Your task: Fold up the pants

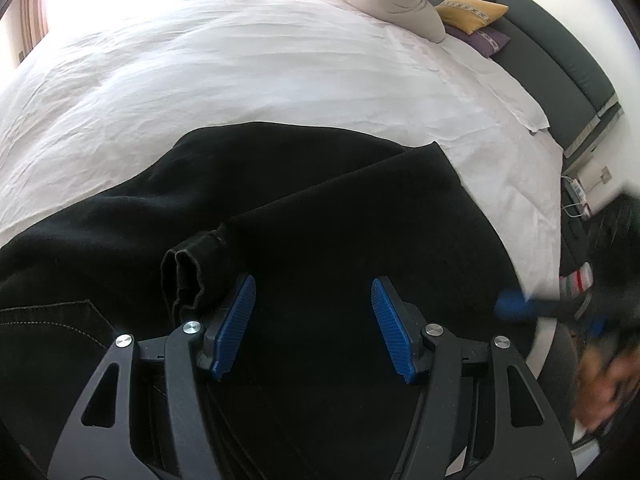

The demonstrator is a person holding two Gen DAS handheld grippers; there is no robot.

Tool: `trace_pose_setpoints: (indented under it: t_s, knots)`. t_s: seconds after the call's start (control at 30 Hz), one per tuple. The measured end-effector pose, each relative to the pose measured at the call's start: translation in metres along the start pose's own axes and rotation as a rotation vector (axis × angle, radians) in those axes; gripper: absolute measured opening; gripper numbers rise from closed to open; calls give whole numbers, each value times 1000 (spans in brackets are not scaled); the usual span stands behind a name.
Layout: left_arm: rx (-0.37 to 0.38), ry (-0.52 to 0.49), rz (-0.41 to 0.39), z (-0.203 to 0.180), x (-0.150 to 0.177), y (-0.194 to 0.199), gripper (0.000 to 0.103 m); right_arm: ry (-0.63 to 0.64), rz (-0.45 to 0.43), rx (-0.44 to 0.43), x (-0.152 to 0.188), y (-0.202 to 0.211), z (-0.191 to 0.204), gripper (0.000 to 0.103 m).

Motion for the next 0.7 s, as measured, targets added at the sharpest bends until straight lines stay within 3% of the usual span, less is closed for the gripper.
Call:
trace_pose_setpoints:
  t_s: [0.07,0.1,0.17,0.3,0.37,0.4,0.53,0.7]
  knots:
    - [-14,-13,0,-2,1,1,59,48,-53,-1,9,4,-14,46]
    - [-18,-17,2,-3,1,2,59,55,-60,11,9,6,-15,45]
    - [-9,2,-2,-1,3,11,60,32,-56,37,5,14,-5,52]
    - [20,148,-101,16,24,64,64,140,-69,-61,8,19,35,57]
    - [12,241,-183,29,51,105,83,160,-52,-99,9,14,50,57]
    - [7,290,-214,37,66,123,85,165,-41,-112,10,11,53,57]
    - [-1,537,-310,71,146,188,87,174,17,-123,17,-14,68,57]
    - [-101,775,-435,105,227,243,87,159,67,-165,17,-39,87,57]
Point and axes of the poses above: each gripper's, at about its wrist camera, not at the fingertips, and y roughly against the way its jaws point, z to its left, x to its underside, the point moved 1 cm from there along -y, roughly the way its jaws point, and after that the axes turned 13 degrees about -y, right-handed, at the moved point
